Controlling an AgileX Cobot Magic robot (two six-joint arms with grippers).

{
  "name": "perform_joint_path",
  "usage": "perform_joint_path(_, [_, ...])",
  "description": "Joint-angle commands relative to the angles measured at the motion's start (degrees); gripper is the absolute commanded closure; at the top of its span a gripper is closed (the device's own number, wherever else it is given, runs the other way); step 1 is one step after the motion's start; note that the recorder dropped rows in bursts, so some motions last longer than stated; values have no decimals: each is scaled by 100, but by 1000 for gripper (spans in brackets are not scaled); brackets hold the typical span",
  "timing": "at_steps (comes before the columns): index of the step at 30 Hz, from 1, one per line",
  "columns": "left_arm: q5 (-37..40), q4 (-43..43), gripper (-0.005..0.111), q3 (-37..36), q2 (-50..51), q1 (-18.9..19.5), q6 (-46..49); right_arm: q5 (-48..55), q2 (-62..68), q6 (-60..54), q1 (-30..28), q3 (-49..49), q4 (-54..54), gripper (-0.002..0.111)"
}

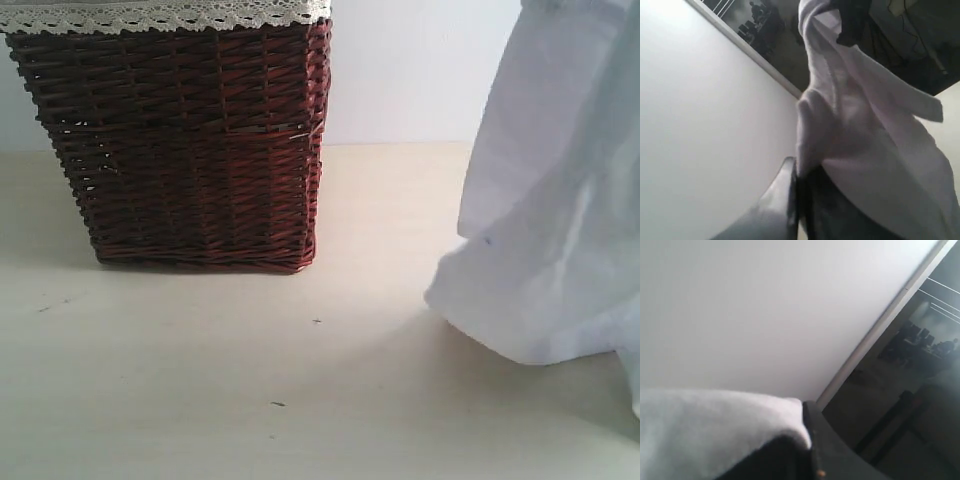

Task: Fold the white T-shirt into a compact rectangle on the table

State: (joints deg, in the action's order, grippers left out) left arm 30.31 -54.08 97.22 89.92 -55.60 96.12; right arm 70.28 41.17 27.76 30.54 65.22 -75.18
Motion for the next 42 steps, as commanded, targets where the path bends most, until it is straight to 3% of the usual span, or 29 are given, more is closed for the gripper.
perform_joint_path(1, [312,97,107,-152,-19,145,-369,-32,-168,-221,-36,140,330,108])
perform_joint_path(8, [372,823,107,-824,-236,549,-995,-32,-183,-452,-36,140,842,108])
perform_joint_path(12, [456,846,107,-1162,-284,990,-1741,-32,-183,-1117,2,107,2204,108])
perform_joint_path(16, [557,917,107,-1529,-375,1301,-1781,-32,-168,-1466,13,79,3228,108])
perform_joint_path(19, [752,924,107,-1786,-397,1485,-1781,-32,-168,-2114,13,79,4623,108])
perform_joint_path(28, [813,797,107,-2613,-397,1502,-1193,-32,-180,-4041,13,-1048,8288,108])
perform_joint_path(36, [360,797,107,-2851,-397,1502,-1042,-32,-168,-7047,13,-2213,11894,108])
perform_joint_path(39, [330,797,107,-2851,-397,1502,-1026,-32,-136,-7643,13,-2411,12160,108])
perform_joint_path(42, [330,797,107,-2851,-397,1502,-1026,-32,-13,-7373,13,-2438,11841,108])
